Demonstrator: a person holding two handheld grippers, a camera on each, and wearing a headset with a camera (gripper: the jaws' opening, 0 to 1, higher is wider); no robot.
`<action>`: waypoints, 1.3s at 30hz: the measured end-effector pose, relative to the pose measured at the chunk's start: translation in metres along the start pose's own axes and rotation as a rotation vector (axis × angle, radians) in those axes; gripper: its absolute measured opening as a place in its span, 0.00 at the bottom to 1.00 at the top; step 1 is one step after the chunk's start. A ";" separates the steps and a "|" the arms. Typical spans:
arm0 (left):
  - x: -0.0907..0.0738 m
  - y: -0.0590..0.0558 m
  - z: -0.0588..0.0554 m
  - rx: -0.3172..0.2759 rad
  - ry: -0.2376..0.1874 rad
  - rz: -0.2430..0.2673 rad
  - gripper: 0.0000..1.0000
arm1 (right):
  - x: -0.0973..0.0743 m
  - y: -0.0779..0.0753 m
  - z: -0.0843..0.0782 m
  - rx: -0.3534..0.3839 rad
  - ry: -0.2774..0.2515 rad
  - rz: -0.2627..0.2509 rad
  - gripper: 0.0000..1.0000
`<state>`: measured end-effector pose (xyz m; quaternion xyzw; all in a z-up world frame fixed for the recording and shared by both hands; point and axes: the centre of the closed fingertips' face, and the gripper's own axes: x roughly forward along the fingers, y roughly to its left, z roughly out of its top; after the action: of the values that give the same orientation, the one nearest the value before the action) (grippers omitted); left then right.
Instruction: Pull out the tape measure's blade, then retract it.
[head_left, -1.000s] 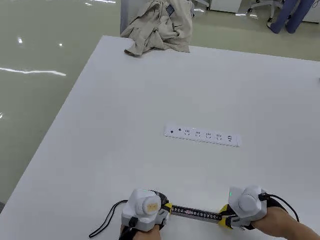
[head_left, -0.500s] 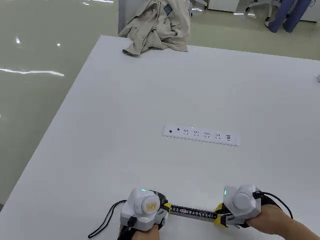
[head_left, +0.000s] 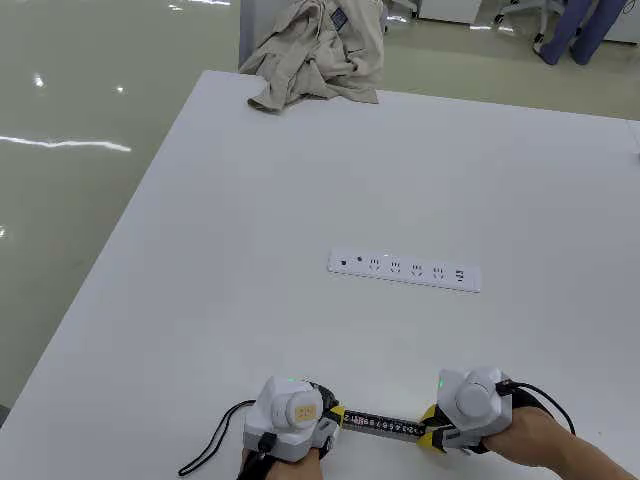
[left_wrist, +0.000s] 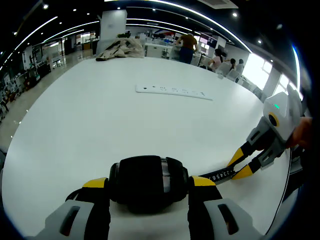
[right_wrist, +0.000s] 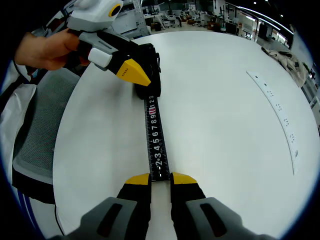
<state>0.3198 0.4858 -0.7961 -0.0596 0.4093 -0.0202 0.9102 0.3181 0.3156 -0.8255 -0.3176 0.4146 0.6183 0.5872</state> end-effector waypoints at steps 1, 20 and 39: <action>0.000 0.000 0.000 0.000 0.000 0.000 0.60 | 0.001 0.000 0.001 -0.002 -0.002 0.000 0.13; 0.000 0.000 0.000 0.000 0.000 0.001 0.60 | 0.015 0.002 0.024 -0.023 -0.024 0.007 0.13; 0.000 0.000 0.000 0.002 0.001 0.001 0.60 | 0.025 0.006 0.047 -0.042 -0.049 0.007 0.13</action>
<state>0.3200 0.4860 -0.7963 -0.0585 0.4097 -0.0201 0.9101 0.3137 0.3691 -0.8256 -0.3131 0.3879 0.6368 0.5882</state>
